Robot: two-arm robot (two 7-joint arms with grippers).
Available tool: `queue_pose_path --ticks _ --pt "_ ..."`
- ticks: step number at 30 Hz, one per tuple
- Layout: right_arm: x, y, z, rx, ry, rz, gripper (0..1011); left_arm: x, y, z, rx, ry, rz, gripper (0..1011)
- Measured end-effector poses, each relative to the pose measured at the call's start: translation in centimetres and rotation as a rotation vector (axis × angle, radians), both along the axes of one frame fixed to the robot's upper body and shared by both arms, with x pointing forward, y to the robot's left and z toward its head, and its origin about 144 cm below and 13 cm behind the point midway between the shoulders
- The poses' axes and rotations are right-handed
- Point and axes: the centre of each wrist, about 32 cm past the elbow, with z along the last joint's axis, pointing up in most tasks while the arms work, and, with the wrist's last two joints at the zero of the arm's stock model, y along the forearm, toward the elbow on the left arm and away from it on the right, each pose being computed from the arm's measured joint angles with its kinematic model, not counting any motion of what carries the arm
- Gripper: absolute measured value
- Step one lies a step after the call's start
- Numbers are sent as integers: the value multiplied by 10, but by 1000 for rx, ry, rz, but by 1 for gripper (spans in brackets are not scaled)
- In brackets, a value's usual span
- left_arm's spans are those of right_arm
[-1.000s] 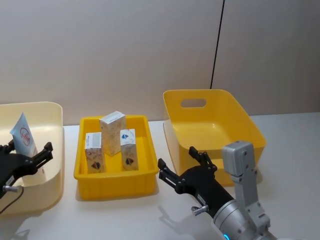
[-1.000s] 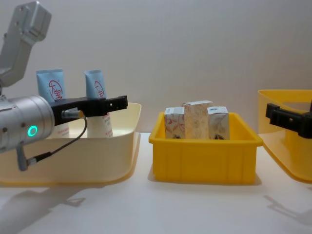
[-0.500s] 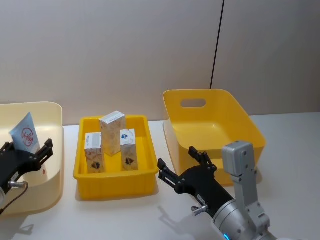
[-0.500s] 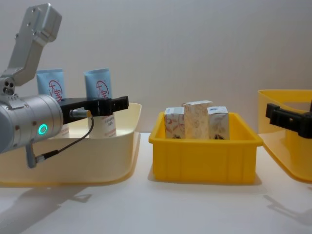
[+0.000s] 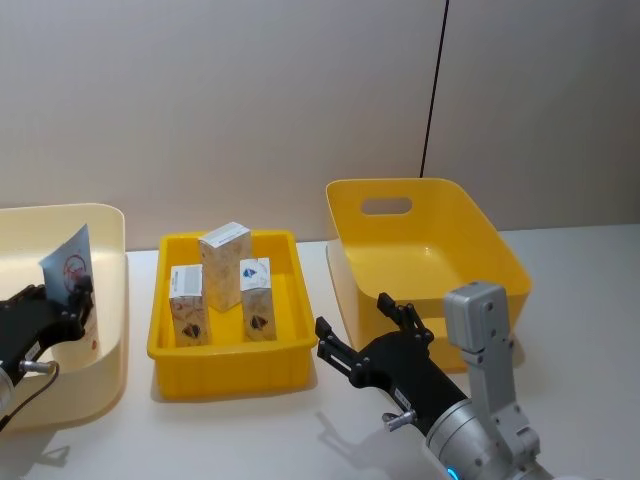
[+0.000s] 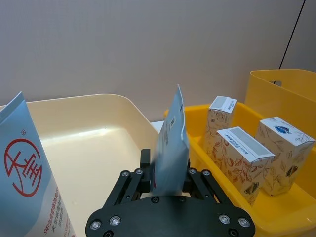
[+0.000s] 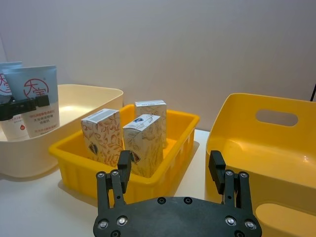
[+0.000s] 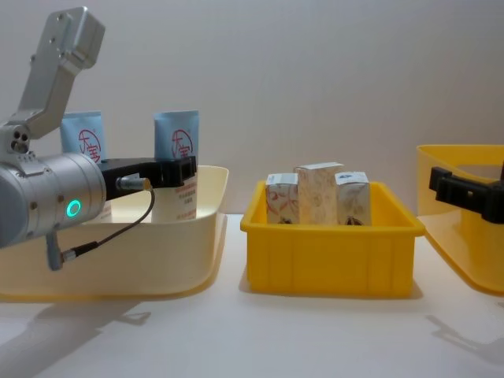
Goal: Bimanual collaborative sorting of washing and personal care products
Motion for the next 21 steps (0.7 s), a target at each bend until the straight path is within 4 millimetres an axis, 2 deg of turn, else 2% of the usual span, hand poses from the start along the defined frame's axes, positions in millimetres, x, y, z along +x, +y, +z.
queue_pose_path --ticks 7,21 --pt "0 0 0 0 0 0 1000 0 0 0 1 0 0 260" --pt "0 0 0 0 0 0 1000 3 10 8 -17 -67 -15 238"
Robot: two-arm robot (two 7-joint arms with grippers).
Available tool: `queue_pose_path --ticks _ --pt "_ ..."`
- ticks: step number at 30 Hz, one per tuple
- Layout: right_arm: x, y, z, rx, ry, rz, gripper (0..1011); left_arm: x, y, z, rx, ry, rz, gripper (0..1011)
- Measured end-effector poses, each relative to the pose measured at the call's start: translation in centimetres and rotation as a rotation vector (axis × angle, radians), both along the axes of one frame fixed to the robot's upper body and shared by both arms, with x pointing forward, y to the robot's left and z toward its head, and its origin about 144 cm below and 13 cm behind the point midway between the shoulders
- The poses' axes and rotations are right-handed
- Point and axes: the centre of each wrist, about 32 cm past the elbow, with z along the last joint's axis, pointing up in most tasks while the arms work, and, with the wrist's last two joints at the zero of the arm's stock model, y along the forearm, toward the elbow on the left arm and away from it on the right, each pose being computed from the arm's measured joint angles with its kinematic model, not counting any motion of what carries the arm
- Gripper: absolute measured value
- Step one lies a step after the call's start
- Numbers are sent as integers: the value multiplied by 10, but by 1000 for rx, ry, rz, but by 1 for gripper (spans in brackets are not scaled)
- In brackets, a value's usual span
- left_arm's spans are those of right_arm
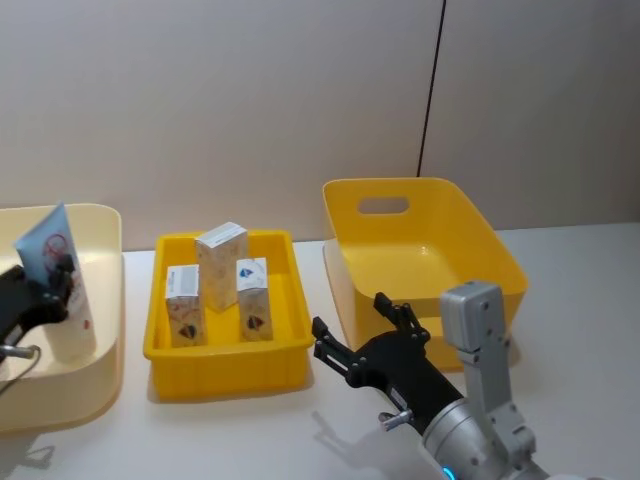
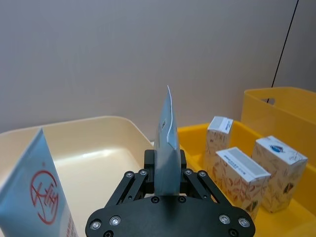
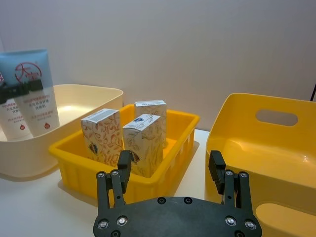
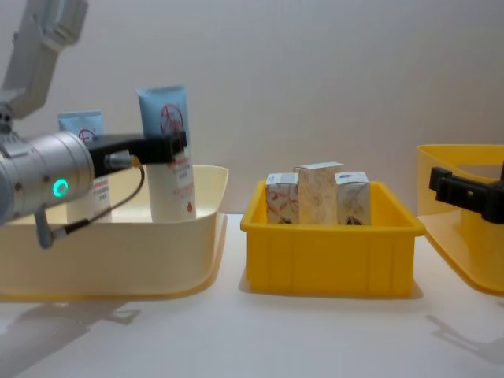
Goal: Bimanual collaborative sorting of washing and personal care products
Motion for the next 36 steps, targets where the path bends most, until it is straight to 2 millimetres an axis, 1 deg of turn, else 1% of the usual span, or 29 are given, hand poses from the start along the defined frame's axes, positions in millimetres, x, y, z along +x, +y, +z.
queue_pose_path --ticks 8,16,26,36 --pt "0 0 0 0 0 0 1000 4 13 17 -16 -87 -30 238" --pt "0 0 0 0 0 0 1000 7 26 34 -46 -168 -116 238" --pt "0 0 0 0 0 0 1000 10 32 44 -90 -210 -243 238" --pt "0 0 0 0 0 0 1000 12 30 47 -134 -225 -390 238"
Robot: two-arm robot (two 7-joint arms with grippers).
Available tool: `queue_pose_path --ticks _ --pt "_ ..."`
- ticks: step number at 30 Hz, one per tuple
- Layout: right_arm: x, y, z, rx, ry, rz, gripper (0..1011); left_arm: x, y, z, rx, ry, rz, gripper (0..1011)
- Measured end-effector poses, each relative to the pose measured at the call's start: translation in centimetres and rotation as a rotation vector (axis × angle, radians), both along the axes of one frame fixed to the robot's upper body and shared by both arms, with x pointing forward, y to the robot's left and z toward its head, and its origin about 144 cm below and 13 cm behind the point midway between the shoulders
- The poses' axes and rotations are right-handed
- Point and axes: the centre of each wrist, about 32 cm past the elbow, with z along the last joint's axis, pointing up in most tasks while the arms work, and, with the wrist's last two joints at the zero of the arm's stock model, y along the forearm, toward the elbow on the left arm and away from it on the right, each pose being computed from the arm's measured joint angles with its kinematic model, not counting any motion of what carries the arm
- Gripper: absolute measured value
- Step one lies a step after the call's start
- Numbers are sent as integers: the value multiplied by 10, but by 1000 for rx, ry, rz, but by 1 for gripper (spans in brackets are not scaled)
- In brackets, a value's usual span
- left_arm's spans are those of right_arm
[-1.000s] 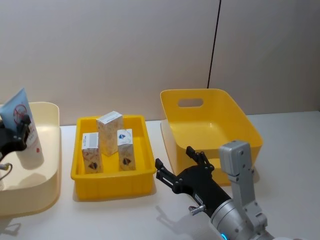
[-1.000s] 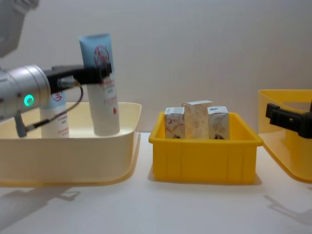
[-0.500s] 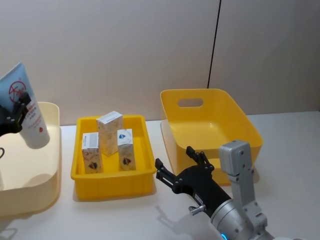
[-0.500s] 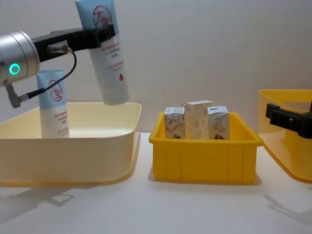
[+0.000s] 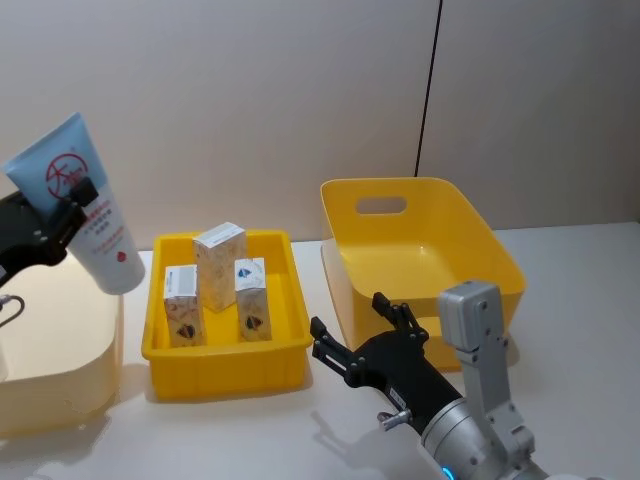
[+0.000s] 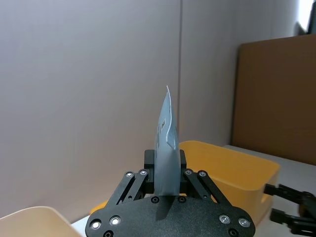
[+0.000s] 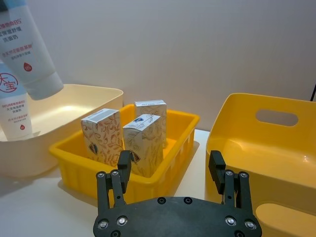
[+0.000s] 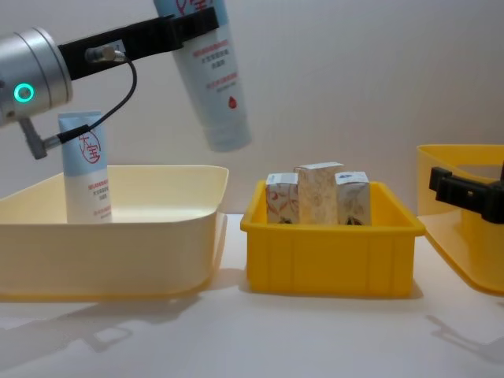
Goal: Bimanual collaborative sorting of washing and personal care products
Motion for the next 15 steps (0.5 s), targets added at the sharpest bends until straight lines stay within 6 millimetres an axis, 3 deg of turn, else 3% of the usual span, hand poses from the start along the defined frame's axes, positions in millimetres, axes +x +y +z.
queue_pose_path --ticks 15 --pt "0 0 0 0 0 0 1000 2 -14 -8 -29 17 -230 238"
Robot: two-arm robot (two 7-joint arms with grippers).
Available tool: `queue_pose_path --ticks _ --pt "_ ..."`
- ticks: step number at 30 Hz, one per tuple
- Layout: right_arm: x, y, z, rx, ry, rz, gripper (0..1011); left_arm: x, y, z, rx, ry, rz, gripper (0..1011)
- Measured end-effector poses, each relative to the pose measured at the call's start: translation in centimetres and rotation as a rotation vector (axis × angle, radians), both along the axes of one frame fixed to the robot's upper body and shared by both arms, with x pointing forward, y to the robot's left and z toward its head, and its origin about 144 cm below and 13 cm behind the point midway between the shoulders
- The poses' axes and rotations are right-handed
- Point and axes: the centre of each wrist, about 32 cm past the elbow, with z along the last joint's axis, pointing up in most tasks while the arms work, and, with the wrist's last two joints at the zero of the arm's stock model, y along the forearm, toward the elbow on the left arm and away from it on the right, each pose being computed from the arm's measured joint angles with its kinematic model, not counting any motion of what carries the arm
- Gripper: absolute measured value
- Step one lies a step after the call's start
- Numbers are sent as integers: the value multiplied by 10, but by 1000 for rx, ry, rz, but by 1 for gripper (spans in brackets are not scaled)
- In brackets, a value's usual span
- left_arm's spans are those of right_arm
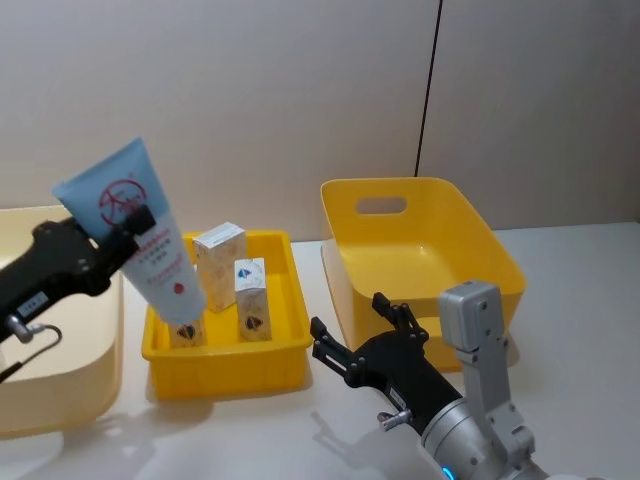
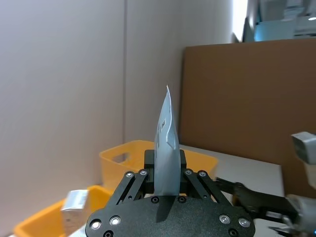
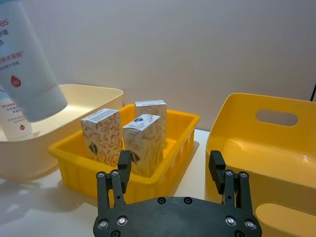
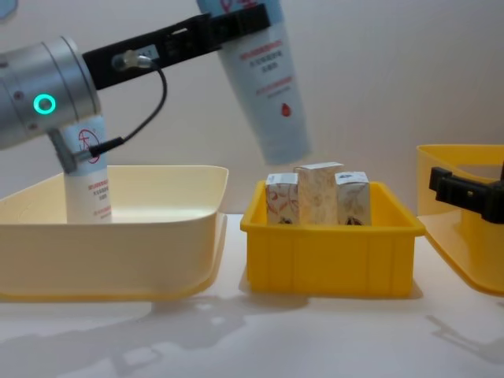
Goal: Bimanual collaborative sorting of washing and personal care products
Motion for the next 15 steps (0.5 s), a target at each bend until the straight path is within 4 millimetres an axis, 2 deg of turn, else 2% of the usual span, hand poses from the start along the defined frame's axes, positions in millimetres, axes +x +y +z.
queue_pose_path --ticks 15 --pt "0 -7 3 11 -1 48 1000 -1 -20 -13 -21 27 -181 236"
